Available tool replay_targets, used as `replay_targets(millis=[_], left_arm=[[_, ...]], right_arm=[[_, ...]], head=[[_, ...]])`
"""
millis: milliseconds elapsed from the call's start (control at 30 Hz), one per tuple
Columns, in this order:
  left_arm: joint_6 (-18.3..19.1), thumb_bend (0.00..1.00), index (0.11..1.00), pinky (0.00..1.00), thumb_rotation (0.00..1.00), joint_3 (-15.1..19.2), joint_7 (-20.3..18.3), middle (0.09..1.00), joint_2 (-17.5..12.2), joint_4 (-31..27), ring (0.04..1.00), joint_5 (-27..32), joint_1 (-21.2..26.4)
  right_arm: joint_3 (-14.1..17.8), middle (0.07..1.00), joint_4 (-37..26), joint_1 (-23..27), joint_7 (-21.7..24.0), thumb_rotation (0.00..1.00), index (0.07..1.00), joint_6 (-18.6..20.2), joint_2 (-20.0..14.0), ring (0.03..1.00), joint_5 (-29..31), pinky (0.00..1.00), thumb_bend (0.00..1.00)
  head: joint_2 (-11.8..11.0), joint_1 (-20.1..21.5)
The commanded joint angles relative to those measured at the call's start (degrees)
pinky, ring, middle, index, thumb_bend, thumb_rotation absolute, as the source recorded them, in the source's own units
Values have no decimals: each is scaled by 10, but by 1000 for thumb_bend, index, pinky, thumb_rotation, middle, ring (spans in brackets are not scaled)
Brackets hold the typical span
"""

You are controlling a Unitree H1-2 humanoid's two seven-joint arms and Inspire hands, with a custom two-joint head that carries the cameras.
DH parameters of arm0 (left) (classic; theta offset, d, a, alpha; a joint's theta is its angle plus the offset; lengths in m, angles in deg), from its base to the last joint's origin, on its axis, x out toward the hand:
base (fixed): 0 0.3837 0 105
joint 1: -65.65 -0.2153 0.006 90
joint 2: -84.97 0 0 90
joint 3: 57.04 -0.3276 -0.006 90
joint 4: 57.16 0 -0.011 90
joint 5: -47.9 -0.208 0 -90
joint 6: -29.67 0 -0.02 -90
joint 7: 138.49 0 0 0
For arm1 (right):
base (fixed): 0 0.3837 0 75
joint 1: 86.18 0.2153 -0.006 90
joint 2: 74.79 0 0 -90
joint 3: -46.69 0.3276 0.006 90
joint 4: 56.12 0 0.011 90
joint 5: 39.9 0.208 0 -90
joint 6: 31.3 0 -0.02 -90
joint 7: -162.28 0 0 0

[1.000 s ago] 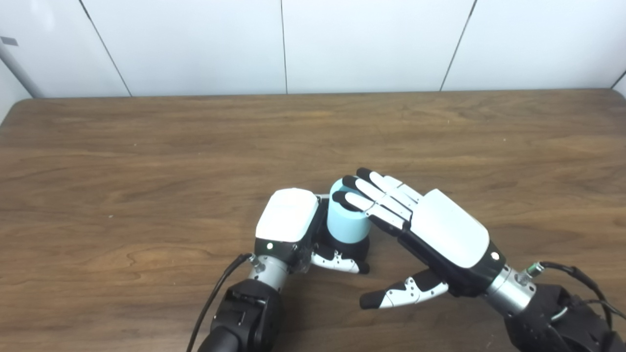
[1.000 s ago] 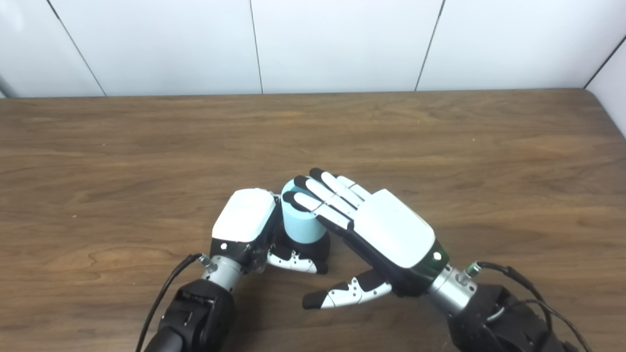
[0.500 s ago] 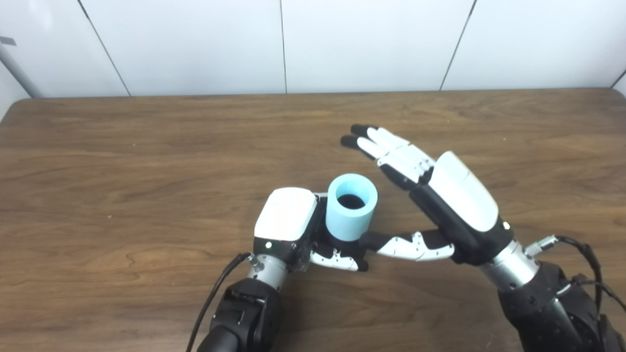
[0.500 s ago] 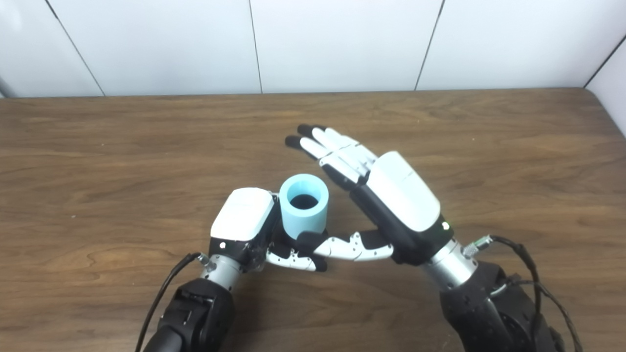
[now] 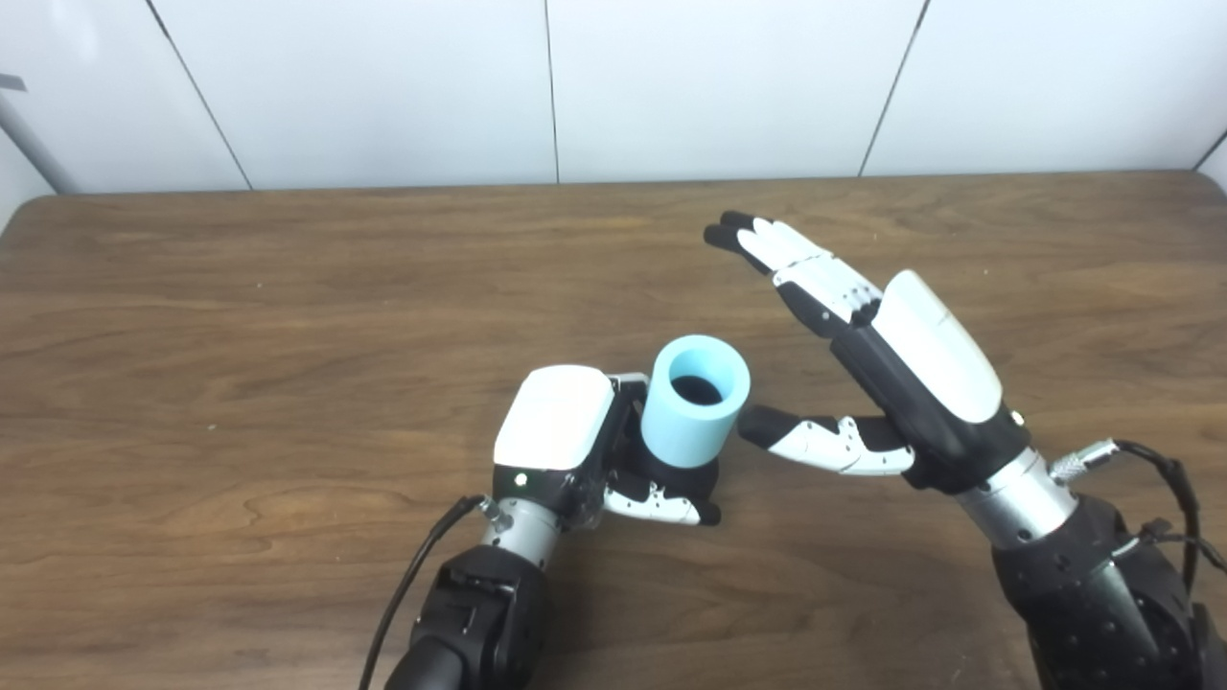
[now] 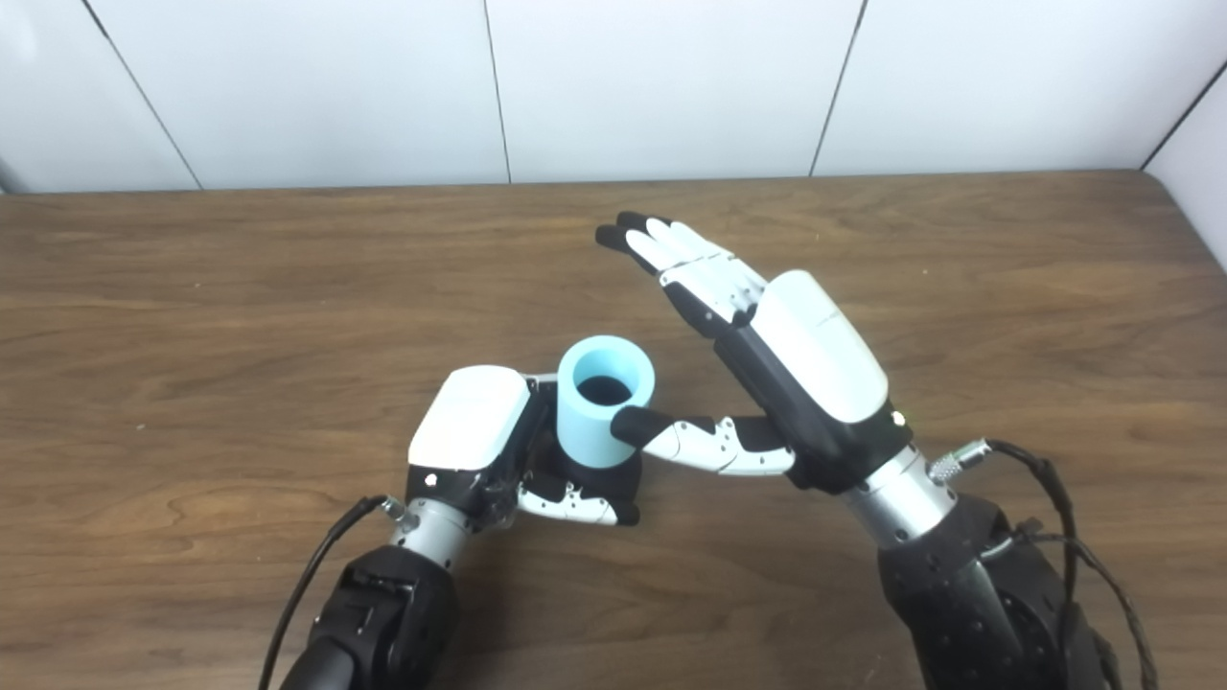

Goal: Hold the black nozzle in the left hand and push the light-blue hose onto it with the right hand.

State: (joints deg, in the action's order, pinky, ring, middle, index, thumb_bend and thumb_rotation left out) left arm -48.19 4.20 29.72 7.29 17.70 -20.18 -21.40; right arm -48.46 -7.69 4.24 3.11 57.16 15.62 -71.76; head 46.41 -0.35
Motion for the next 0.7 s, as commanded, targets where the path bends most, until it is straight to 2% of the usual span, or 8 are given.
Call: replay_targets(millis=[0, 33, 67, 133, 200, 333, 667], left_arm=[[-9, 524, 492, 700, 33, -6, -15, 567, -8, -5, 644, -4, 2], [-9, 523, 495, 732, 55, -7, -17, 616, -10, -5, 666, -7, 5], [-11, 697, 578, 753, 109, -8, -20, 642, -12, -7, 681, -10, 8], [-14, 866, 688, 808, 194, -8, -25, 708, -16, -9, 734, -12, 14], [-18, 922, 753, 852, 243, -7, -27, 767, -18, -10, 780, -11, 18], [-21, 994, 841, 921, 280, -1, -28, 833, -23, -13, 840, -13, 26], [-14, 1000, 918, 979, 309, 25, -66, 905, -29, -37, 912, -27, 40]], right_arm=[[3, 958, -10, 14, 0, 991, 942, 0, -6, 948, 8, 889, 443], [2, 957, -9, 15, 0, 990, 941, 0, -6, 946, 6, 885, 449], [1, 955, -8, 15, -1, 990, 940, -1, -6, 944, 4, 882, 450], [1, 951, -7, 16, -1, 991, 940, -2, -5, 939, 2, 874, 447], [0, 953, -6, 17, -1, 992, 943, -2, -4, 941, 0, 877, 443], [-1, 952, -4, 16, 1, 999, 943, 0, -2, 942, 0, 879, 444], [-7, 952, -5, 19, 0, 995, 945, 7, 1, 937, -2, 868, 442]], head=[[0, 0], [0, 0], [0, -1], [0, -1], [-1, -1], [-1, -1], [-1, -4]])
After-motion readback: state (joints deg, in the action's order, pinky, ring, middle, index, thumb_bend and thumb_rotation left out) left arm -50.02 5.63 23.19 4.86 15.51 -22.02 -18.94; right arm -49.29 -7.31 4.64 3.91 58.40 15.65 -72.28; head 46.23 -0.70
